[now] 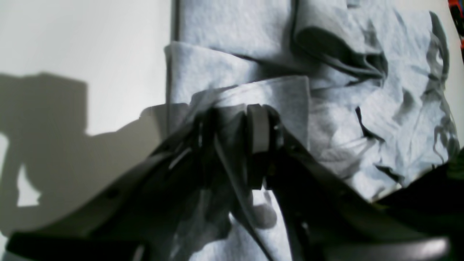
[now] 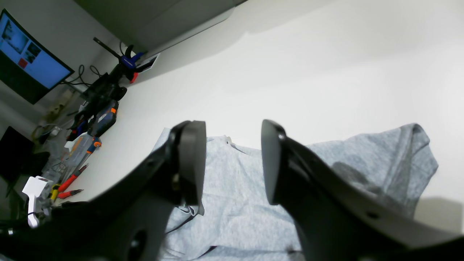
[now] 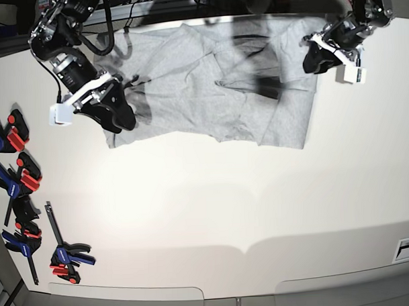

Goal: Fold the T-shirt properly
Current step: 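Grasp the shirt's side edge with the left gripper and fold it inward, then carry the held fabric over the shirt toward the right gripper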

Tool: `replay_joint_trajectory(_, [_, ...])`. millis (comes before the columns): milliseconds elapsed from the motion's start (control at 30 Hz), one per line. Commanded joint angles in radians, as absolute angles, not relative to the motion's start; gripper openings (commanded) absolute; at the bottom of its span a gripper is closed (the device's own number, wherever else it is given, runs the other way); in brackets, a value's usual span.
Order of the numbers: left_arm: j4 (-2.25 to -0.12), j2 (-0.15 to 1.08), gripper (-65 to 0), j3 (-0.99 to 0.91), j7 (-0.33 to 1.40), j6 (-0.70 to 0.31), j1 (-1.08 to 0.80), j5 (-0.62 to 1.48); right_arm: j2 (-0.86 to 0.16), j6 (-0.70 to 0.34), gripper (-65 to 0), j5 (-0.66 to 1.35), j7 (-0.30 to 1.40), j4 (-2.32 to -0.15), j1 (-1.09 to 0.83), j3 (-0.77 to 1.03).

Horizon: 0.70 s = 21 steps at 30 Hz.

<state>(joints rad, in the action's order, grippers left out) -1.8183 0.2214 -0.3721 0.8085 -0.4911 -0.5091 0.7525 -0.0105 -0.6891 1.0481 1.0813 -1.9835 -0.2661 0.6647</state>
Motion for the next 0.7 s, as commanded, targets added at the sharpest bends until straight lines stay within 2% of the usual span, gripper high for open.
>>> replay_joint_trajectory(0, [-1.832, 0.227, -52.5, -0.376, 0.789, -0.501, -0.510, 0.770, -0.014, -0.698, -41.5, 1.078, 1.053, -2.003, -0.260, 0.667])
replay_joint_trajectory(133, [-1.832, 0.227, -65.0, -0.376, 0.793, -0.501, -0.510, 0.799, -0.014, -0.698, -41.5, 1.078, 1.052, -2.003, -0.260, 0.667])
replay_joint_trajectory(200, [-1.832, 0.228, -65.0, -0.376, 0.796, -0.534, -0.513, 0.844, -0.014, -0.698, -41.5, 1.077, 1.052, -2.003, -0.260, 0.667])
replay_joint_trajectory(333, [-1.832, 0.227, -65.0, -0.376, 0.894, -0.698, -0.513, 1.029, -0.014, -0.698, -41.5, 1.077, 1.052, -2.003, -0.260, 0.667])
replay_joint_trajectory(467, [-1.832, 0.227, -65.0, -0.376, 0.981, -0.698, -0.513, 1.174, -0.014, -0.698, -41.5, 1.077, 1.052, -2.003, -0.260, 0.667])
replay_joint_trajectory(667, [-1.832, 0.228, -65.0, -0.357, 1.008, -0.698, -0.513, 1.178, -0.014, -0.698, -41.5, 1.077, 1.052, -2.003, -0.260, 0.667])
